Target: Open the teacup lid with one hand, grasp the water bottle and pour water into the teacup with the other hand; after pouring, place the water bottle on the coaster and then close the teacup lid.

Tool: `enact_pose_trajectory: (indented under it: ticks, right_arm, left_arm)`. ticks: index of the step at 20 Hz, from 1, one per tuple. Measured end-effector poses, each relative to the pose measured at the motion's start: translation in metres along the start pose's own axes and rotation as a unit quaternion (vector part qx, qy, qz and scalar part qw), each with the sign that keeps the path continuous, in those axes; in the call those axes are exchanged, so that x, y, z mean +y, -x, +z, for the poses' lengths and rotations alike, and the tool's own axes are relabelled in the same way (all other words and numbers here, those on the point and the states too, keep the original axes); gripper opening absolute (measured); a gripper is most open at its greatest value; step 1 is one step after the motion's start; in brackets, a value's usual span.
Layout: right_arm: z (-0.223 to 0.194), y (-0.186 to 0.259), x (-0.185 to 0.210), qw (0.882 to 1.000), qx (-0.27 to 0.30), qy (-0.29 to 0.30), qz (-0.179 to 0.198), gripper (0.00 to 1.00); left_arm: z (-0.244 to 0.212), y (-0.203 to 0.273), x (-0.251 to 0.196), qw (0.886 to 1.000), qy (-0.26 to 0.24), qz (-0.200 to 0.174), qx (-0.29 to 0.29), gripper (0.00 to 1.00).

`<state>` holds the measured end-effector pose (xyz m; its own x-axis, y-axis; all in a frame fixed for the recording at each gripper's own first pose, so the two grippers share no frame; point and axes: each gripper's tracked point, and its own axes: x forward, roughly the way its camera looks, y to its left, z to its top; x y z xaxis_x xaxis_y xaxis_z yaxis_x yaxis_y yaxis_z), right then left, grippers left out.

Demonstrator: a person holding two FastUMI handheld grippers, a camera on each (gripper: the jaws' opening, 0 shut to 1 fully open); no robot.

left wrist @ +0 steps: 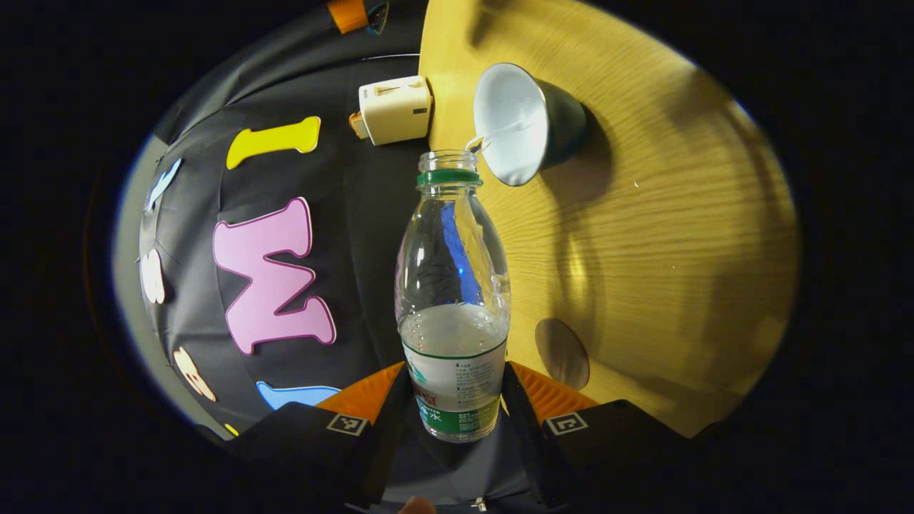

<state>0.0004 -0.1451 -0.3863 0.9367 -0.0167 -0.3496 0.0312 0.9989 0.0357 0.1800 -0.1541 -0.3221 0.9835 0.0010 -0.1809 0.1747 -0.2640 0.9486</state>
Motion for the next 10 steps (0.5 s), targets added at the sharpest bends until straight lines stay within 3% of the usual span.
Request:
enact_pose_trajectory:
  ticks: [4, 5, 6, 10]
  right_arm:
    - [-0.0002, -0.0009, -0.0031, 1.000, 0.000, 0.002, -0.001, 0.36]
    - [-0.0008, -0.0012, -0.0035, 1.000, 0.000, 0.003, -0.002, 0.31]
    - [-0.0016, -0.0006, -0.0035, 1.000, 0.001, 0.003, -0.001, 0.36]
    - [-0.0002, -0.0021, -0.0028, 1.000, -0.001, 0.004, 0.000, 0.36]
  left_arm:
    - [0.0000, -0.0015, 0.0025, 1.000, -0.008, 0.008, -0.004, 0.75]
    - [0.0006, -0.0016, 0.0027, 1.000, -0.011, 0.009, -0.006, 0.75]
    - [0.0004, -0.0019, 0.0052, 1.000, -0.015, 0.012, -0.008, 0.75]
    - [0.0025, -0.0033, 0.0112, 0.999, -0.031, 0.028, -0.021, 0.75]
